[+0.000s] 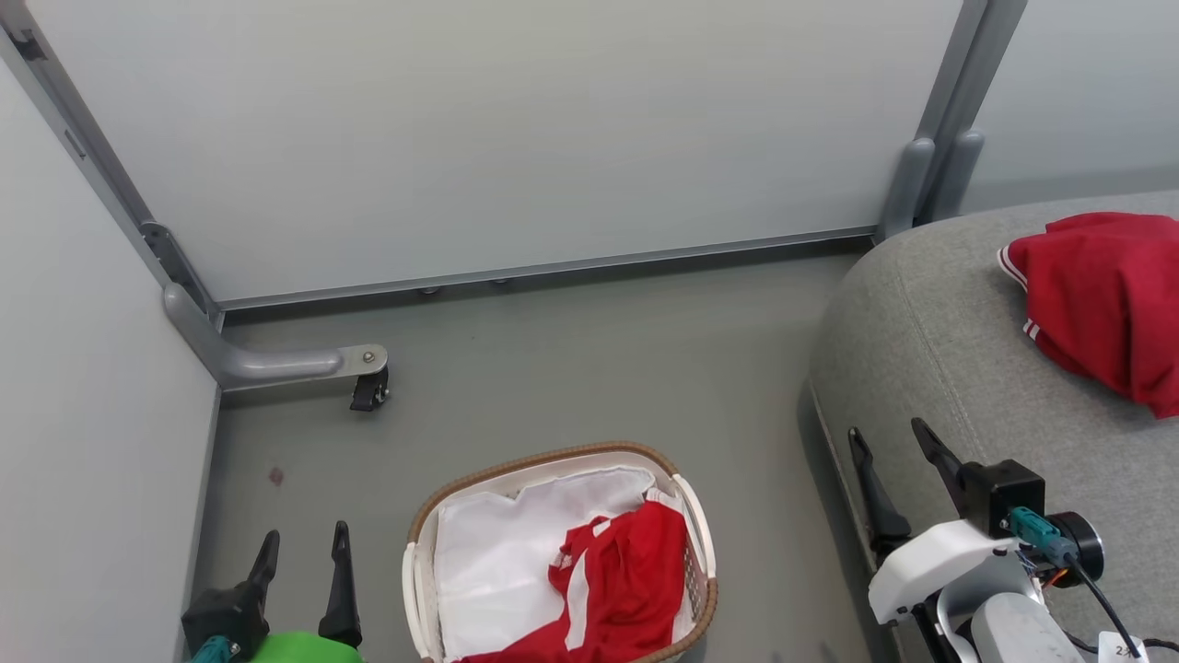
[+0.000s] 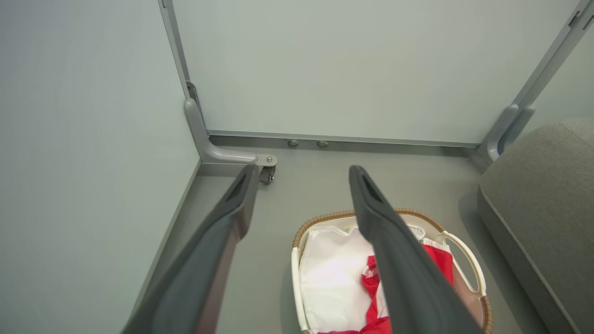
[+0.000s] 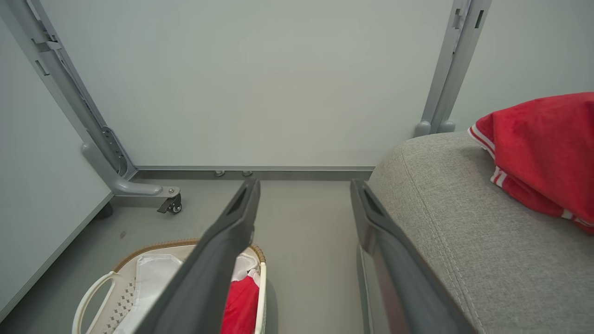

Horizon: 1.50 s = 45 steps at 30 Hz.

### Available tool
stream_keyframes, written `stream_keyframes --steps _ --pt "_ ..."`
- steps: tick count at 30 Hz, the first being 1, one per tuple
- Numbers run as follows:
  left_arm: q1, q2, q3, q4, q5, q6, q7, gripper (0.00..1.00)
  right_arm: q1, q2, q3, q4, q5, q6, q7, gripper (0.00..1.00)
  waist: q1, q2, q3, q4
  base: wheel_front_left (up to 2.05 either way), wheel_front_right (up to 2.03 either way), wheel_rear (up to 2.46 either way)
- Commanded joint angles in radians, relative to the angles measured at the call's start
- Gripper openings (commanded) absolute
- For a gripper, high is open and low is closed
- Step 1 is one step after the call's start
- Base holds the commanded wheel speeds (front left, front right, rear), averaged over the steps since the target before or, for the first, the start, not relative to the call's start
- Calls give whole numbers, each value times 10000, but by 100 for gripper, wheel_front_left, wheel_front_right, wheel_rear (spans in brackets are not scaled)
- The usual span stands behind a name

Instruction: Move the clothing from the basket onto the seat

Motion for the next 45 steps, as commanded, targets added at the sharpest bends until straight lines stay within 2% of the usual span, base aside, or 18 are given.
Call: stream_keyframes --steps 1,7,20,32,45 --pt "142 -2 3 -38 -52 -27 -9 100 134 -39 -35 -46 -38 -12 -2 100 0 0 -16 -26 0 0 0" --pt "-69 -4 -249 11 -189 -27 -9 100 -55 -40 -58 -113 -14 -12 -2 100 0 0 259 -41 0 0 0" --pt "-2219 40 -1708 384 -712 -27 -9 100 -1763 -38 22 -1114 -23 -12 -2 100 0 0 3058 -533 0 0 0" --pt "-4635 827 -3369 1000 -1481 -27 -10 100 -3135 -24 245 -2373 406 -12 -2 100 0 0 5581 -1329 0 0 0" --pt "-6404 1412 -4940 1862 -2058 -28 -9 100 -4112 -33 692 -3483 1170 -10 -2 100 0 0 7480 -2268 0 0 0"
